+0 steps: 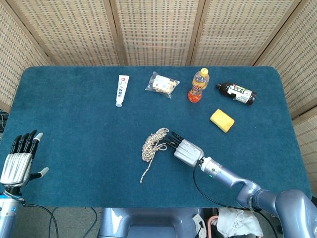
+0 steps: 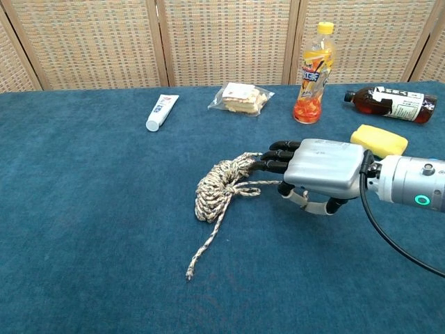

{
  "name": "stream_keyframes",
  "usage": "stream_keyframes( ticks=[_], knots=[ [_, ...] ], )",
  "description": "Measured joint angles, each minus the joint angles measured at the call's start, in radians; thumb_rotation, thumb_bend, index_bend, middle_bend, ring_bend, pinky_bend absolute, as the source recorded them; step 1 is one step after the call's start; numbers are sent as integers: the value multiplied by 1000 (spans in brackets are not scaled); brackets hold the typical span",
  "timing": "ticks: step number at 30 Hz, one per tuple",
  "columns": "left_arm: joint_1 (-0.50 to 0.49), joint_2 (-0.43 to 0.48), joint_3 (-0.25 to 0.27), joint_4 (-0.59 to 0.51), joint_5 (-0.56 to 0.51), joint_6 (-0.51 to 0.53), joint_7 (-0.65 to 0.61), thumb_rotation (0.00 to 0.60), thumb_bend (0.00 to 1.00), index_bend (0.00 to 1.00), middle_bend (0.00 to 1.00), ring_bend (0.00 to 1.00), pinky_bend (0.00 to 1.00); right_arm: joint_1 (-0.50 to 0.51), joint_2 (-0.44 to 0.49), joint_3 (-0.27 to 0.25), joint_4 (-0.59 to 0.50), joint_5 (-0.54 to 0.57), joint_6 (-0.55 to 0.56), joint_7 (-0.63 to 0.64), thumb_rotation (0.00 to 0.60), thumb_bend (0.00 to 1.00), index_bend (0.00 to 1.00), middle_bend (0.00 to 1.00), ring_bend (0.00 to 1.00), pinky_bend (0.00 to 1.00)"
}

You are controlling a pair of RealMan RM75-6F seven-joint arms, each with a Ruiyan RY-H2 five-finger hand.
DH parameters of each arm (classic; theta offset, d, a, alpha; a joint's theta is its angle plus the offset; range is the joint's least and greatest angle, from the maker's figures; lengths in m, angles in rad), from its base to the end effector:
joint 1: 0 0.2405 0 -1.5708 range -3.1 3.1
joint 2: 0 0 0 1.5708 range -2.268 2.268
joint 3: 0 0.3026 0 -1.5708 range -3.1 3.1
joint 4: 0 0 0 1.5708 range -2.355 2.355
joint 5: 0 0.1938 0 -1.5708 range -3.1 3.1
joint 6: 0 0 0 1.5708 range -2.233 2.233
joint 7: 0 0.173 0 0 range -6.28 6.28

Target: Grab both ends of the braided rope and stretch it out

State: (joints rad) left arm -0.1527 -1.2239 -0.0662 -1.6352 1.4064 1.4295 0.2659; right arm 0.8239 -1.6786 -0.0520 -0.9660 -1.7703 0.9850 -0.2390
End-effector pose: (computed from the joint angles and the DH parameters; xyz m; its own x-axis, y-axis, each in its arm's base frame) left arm -0.3362 0.2370 0.1526 0.5085 0.0357 0.8603 0.8608 0.0033 -0.5089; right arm -0.1867 -0.3899 -0.0671 0.8357 0.1615 0.5248 -0.2266 -0.7691 0.5976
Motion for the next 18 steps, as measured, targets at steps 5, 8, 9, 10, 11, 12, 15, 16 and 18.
stream_keyframes(
  ticks=[5,8,9,10,11,12,15,16,18],
  knots=[
    [-1,-1,1,0,1,0,1,600,0,0,0,0,0,-5,-4,1,5,4,18,18,600,440,635,0,0,0],
    [-2,-3,3,1,12,1,2,600,0,0,0,0,0,-9,-5,2,4,7,31,34,600,446,636,0,0,0],
    [-3,-4,5,3,18,1,2,600,0,0,0,0,0,-10,-5,2,3,7,35,41,600,447,637,0,0,0],
    [-5,-5,7,5,28,1,2,600,0,0,0,0,0,-12,-6,2,1,9,40,49,600,447,637,0,0,0],
    [-9,-7,12,11,46,1,1,600,0,0,0,0,0,-13,-6,2,0,10,43,55,600,447,638,0,0,0],
    [-13,-9,16,16,64,0,-2,600,0,0,0,0,0,-15,-5,2,-2,11,46,61,600,447,638,0,0,0],
    [-32,-17,34,48,151,2,-14,600,0,1,0,0,0,-17,-4,3,-10,15,54,68,600,447,639,0,0,0],
    [-40,-20,40,60,184,3,-18,600,0,9,0,0,0,-17,-3,5,-13,16,56,68,600,447,640,0,0,0],
    [-64,-29,55,94,269,4,-27,600,2,68,0,0,0,-16,-1,6,-20,18,57,65,600,447,640,0,0,0]
  ],
)
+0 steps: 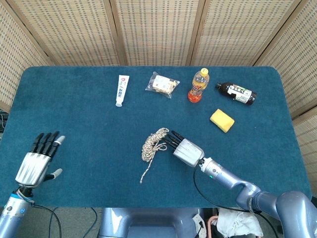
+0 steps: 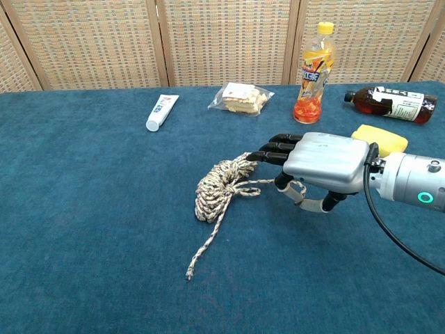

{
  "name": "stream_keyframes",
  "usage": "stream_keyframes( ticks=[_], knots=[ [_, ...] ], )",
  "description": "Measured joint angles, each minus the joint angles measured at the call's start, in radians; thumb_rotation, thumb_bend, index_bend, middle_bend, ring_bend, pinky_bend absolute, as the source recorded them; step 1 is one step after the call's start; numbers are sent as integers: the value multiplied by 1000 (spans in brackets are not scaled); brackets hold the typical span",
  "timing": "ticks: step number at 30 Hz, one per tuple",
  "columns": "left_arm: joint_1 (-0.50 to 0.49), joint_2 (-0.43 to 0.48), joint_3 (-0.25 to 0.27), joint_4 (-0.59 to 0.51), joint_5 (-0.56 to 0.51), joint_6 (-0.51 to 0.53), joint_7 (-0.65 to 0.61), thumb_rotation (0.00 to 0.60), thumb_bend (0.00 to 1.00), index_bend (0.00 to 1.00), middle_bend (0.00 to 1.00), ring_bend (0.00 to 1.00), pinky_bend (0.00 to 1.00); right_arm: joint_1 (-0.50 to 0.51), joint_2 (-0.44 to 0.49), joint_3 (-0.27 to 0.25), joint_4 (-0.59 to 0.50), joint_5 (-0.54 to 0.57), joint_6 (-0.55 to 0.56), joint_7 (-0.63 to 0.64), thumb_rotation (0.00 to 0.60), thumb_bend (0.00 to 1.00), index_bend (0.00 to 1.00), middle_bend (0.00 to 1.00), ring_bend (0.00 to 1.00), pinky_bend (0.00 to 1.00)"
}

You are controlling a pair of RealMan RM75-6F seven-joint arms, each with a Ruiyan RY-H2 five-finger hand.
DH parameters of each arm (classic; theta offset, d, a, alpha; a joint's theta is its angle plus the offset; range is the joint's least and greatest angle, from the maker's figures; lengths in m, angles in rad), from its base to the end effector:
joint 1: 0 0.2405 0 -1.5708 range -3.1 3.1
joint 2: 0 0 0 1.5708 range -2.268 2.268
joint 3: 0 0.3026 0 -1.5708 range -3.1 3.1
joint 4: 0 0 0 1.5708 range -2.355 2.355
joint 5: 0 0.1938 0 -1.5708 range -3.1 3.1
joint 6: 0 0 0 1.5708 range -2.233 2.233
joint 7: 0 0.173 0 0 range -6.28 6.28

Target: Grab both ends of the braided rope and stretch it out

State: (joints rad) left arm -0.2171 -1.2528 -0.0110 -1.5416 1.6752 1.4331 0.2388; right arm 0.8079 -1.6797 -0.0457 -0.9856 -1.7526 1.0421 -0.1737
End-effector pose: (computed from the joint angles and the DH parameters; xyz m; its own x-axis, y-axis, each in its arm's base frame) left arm -0.2988 0.2429 0.1263 0.5699 -0.0259 0.8213 0.7778 -0.3054 -0.5493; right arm -0.1820 -0.3863 -0.0610 0.7795 0.1169 0.6153 -0.3250 -0.7644 0.5569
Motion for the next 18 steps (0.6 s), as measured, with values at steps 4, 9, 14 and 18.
stream_keyframes(
  ticks=[4,9,14,18],
  knots=[
    [-81,-27,27,96,189,-1,-35,600,24,167,0,0,0,1,7,4,-20,6,-1,-19,600,447,640,0,0,0],
    [-232,-104,55,282,390,1,-134,600,48,203,0,0,0,2,10,8,-35,15,-9,-34,600,447,640,0,0,0],
    [-334,-180,70,376,464,-11,-193,600,100,264,0,0,0,5,9,9,-39,21,-19,-42,600,447,640,0,0,0],
    [-398,-229,75,431,488,-31,-217,600,128,285,0,0,0,9,6,11,-44,26,-27,-49,600,447,641,0,0,0]
  ],
)
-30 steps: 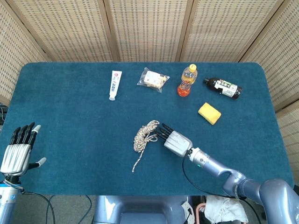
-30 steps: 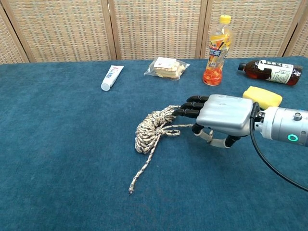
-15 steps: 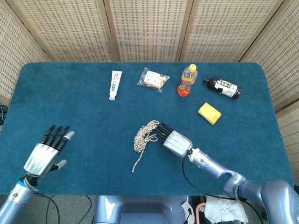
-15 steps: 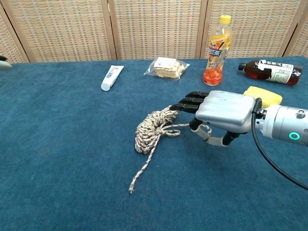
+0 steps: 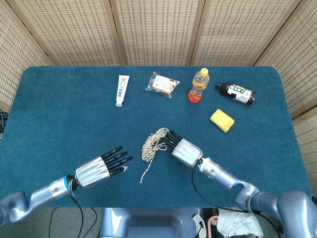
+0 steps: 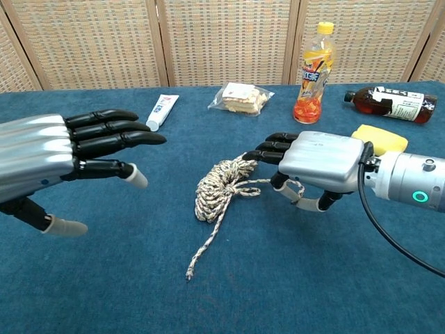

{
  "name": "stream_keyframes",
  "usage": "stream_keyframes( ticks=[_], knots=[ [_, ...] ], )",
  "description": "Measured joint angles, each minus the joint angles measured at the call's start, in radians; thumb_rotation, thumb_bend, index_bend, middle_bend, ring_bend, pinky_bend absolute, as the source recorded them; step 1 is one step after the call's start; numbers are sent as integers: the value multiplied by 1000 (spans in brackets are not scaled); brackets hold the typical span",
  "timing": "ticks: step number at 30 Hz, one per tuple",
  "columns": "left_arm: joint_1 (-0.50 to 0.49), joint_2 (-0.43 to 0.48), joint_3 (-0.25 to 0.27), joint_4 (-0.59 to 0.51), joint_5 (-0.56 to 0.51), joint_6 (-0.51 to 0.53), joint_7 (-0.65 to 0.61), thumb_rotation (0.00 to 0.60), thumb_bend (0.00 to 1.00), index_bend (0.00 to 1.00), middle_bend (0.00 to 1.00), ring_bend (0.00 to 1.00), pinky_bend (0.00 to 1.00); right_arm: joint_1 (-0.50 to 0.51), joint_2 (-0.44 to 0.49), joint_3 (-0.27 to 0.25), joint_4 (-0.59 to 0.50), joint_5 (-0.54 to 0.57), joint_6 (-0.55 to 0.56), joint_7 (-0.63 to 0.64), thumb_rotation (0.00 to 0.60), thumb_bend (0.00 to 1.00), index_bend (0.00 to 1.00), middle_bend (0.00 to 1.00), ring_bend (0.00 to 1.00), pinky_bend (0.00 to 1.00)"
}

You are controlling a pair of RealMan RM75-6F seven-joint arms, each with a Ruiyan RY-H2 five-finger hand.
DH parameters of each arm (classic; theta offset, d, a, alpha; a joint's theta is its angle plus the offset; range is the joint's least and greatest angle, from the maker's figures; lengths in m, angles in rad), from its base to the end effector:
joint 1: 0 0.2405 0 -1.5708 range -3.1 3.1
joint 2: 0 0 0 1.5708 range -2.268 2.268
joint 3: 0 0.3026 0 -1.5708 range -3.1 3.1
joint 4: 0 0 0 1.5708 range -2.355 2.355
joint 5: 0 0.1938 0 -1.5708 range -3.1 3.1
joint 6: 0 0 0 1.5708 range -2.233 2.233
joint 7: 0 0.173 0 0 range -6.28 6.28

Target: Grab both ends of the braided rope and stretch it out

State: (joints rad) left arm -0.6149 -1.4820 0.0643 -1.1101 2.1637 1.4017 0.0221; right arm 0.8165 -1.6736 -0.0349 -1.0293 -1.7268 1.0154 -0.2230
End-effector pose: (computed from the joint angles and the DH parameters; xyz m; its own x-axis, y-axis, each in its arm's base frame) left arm -0.2031 0.2972 0.0189 0.6020 -0.2043 0.7719 0.2318 -0.8804 -0.4137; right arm -0.1753 -0.3854 -0.0632 0.7863 0.1172 0.6067 -0.3199 -0.7628 0.5620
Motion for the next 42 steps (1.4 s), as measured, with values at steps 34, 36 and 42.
stream_keyframes(
  ticks=[34,36,42],
  knots=[
    [-304,-276,132,359,40,-107,-166,600,262,404,0,0,0,21,-14,18,1,43,-51,-37,600,448,644,0,0,0],
    [-307,-286,136,366,36,-109,-169,600,271,422,0,0,0,21,-15,17,4,44,-50,-36,600,448,644,0,0,0],
    [-320,-315,151,382,25,-118,-171,600,296,463,0,0,0,20,-15,13,10,42,-47,-31,600,448,644,0,0,0]
  ],
)
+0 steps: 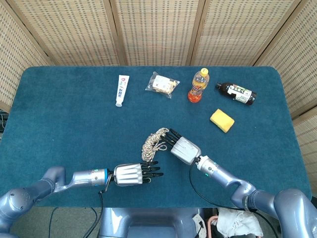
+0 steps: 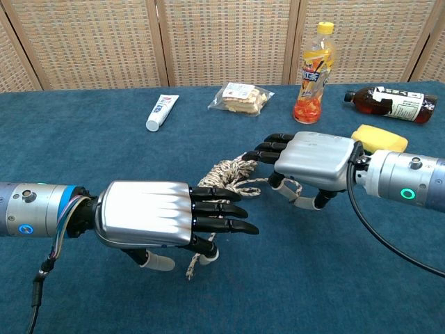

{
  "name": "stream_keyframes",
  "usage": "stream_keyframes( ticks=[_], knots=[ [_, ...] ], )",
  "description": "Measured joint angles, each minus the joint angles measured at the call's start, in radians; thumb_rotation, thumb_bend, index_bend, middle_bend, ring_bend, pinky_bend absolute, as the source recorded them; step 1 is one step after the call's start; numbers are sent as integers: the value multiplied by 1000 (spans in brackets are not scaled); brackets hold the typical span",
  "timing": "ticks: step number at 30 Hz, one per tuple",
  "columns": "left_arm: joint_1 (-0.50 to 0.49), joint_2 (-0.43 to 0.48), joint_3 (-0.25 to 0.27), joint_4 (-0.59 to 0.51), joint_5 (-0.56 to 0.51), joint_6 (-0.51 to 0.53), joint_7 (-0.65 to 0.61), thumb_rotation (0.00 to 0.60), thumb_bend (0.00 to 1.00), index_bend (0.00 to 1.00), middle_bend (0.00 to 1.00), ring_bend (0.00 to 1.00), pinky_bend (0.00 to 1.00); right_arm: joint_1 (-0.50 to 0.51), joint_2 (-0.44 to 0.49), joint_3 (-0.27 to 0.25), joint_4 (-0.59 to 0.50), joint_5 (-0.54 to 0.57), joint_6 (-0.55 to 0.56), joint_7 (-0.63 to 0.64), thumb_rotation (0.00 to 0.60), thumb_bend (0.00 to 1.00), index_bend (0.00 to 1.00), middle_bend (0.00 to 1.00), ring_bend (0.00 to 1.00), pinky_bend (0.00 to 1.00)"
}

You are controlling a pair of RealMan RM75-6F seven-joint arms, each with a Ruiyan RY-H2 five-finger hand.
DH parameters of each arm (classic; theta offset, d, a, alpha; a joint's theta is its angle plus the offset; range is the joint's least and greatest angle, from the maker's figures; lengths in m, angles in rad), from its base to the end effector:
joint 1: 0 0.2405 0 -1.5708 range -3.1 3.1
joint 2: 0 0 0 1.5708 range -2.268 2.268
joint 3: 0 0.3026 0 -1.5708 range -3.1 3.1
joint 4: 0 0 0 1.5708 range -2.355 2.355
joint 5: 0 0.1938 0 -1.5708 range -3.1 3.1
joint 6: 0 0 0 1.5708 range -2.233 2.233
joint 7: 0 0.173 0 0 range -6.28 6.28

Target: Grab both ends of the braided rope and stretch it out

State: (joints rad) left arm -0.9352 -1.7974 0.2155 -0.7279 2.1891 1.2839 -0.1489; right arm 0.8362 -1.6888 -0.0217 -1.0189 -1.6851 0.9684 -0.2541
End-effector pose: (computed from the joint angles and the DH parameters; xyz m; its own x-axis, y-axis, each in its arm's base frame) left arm -0.1425 0.3316 -0.1041 0.7064 -0.2247 0.6712 -0.0801 -0.9676 -0.2396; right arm -0.1726 -0.3940 -0.0697 0.8068 0.1067 0.5811 -0.3184 -0.7500 0.5798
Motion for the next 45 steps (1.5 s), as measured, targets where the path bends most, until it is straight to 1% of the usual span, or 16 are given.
stream_keyframes(
  ticks=[13,24,30,34,39,45],
  knots=[
    [-17,-25,28,12,-43,-17,19,600,314,486,0,0,0,3,1,0,0,-1,7,3,600,448,644,0,0,0],
    [-28,-64,40,36,-75,-29,28,600,370,549,0,0,0,2,-2,-4,9,0,7,8,600,448,644,0,0,0],
    [-35,-75,48,42,-86,-31,29,600,379,564,0,0,0,3,-3,-5,12,-2,10,12,600,448,644,0,0,0],
    [-37,-78,54,44,-92,-33,29,600,386,617,0,0,0,3,-5,-6,17,-1,10,15,600,448,644,0,0,0],
    [-38,-80,61,47,-97,-29,28,600,417,707,0,0,0,2,-7,-8,22,-2,12,18,600,449,644,0,0,0],
    [-36,-82,66,53,-107,-19,23,600,448,739,0,0,0,4,-5,-7,20,-3,14,19,600,449,645,0,0,0]
  ],
)
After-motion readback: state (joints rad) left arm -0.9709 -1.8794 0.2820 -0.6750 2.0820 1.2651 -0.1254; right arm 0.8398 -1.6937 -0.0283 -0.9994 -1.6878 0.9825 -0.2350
